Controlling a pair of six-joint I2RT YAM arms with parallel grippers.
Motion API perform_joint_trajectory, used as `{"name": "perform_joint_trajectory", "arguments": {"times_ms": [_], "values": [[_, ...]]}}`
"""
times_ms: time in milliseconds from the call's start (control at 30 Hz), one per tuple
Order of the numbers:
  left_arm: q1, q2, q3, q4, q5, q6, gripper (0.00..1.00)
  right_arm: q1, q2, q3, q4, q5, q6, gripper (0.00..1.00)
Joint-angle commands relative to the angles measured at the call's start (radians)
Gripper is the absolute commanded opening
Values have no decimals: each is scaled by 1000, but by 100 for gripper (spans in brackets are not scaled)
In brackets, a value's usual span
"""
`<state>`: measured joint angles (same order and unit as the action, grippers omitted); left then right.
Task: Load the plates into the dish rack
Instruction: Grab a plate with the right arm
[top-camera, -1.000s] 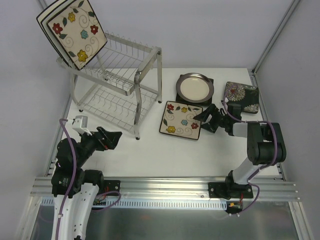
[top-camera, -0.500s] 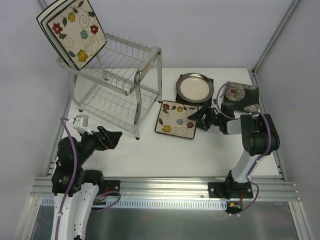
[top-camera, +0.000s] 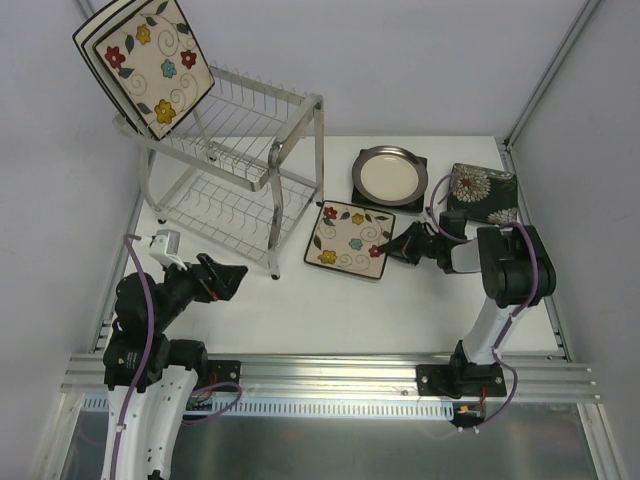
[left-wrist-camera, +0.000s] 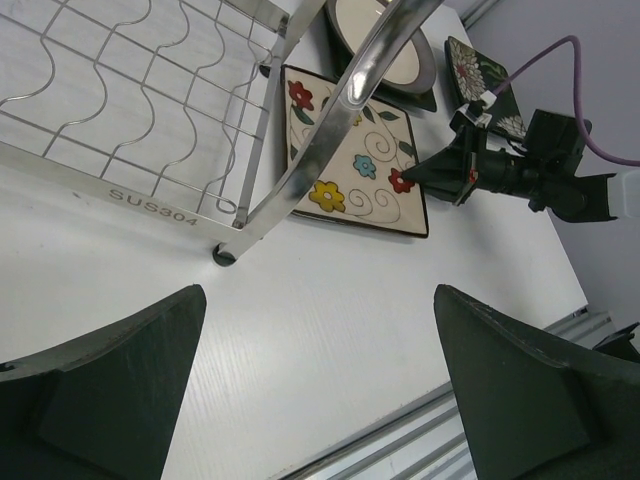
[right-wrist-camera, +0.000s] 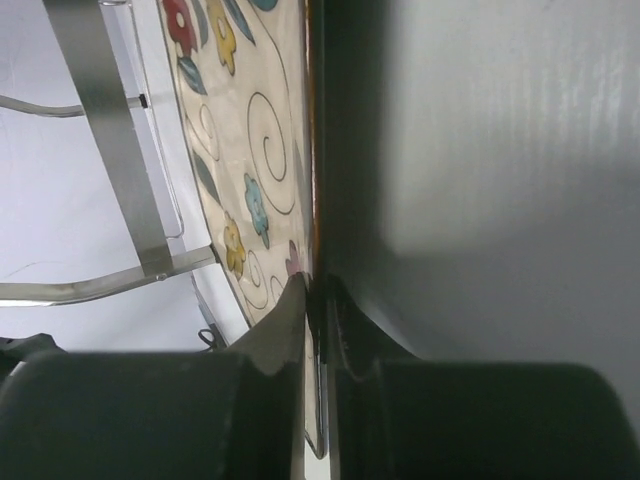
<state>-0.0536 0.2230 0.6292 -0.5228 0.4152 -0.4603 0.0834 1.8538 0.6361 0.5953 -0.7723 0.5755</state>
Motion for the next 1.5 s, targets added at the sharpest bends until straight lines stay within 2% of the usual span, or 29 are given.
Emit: {"name": "perform_joint_trajectory", "arguments": {"times_ms": [0,167,567,900,1167,1467], "values": [[-9,12,21,6,52,-11,99,6,-50,-27,-52,38,-34,1],[-9,19,24,7,95,-60,99,4,-175,-30,-115,37,-45,1],[-22,53,-29,107,270,-248,99,-1,-465,51,-437,28,-121,1],[-71,139,-52,168,287,-313,99,-7,-614,79,-591,-24,-177,1],[-163,205,-62,233,200,-362,99,-20,-734,119,-700,-65,-172,1],[-416,309,-17,296,-30,-377,99,-30,-881,178,-735,-163,-135,1]]}}
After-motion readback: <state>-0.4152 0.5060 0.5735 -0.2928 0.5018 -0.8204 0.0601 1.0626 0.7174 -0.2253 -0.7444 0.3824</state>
